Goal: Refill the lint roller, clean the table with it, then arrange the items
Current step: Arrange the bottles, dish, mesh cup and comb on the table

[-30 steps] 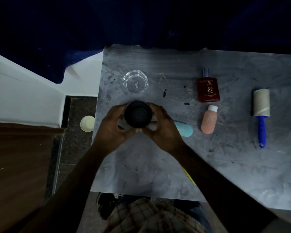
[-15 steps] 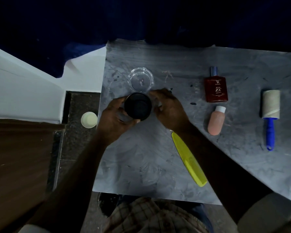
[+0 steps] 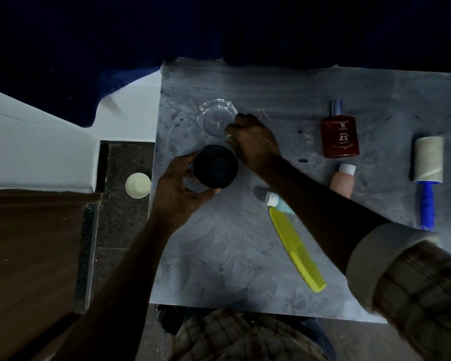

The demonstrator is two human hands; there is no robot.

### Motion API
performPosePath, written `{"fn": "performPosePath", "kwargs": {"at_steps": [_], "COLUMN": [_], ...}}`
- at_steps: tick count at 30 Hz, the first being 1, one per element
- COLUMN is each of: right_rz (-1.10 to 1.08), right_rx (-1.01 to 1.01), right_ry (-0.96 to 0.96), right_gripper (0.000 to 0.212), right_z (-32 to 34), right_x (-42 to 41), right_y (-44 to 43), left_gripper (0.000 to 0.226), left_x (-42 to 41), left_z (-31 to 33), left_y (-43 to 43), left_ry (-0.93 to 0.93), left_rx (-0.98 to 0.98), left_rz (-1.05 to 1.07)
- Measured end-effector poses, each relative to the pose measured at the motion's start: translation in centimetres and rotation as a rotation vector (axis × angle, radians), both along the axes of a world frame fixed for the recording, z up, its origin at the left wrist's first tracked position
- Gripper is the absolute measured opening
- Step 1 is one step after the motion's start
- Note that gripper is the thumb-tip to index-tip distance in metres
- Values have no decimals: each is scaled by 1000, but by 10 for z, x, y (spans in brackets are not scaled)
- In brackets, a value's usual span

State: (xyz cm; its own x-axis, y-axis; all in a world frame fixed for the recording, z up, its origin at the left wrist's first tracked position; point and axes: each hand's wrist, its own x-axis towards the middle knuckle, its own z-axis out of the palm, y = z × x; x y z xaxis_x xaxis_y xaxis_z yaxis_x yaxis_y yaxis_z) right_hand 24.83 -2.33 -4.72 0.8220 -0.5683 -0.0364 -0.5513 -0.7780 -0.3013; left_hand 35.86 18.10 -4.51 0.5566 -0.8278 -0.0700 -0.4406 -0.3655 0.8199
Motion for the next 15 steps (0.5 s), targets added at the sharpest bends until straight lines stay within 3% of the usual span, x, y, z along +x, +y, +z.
{"fn": "performPosePath", "kwargs": {"at_steps": [11,15], "right_rz": [-90,-116], "right_rx": [-10,56], "right_ry": [20,-8], "right_gripper": [23,35], "right_z": [-9,7], "right_x": [6,5], "right_y": [6,2], "left_gripper": [83,84], "left_x": [-5,-8], "left_z": [8,6], "left_y": [-1,-1], "left_ry": [-15,-33], "left_rx": [-4,-8], "left_rz": [35,40]}}
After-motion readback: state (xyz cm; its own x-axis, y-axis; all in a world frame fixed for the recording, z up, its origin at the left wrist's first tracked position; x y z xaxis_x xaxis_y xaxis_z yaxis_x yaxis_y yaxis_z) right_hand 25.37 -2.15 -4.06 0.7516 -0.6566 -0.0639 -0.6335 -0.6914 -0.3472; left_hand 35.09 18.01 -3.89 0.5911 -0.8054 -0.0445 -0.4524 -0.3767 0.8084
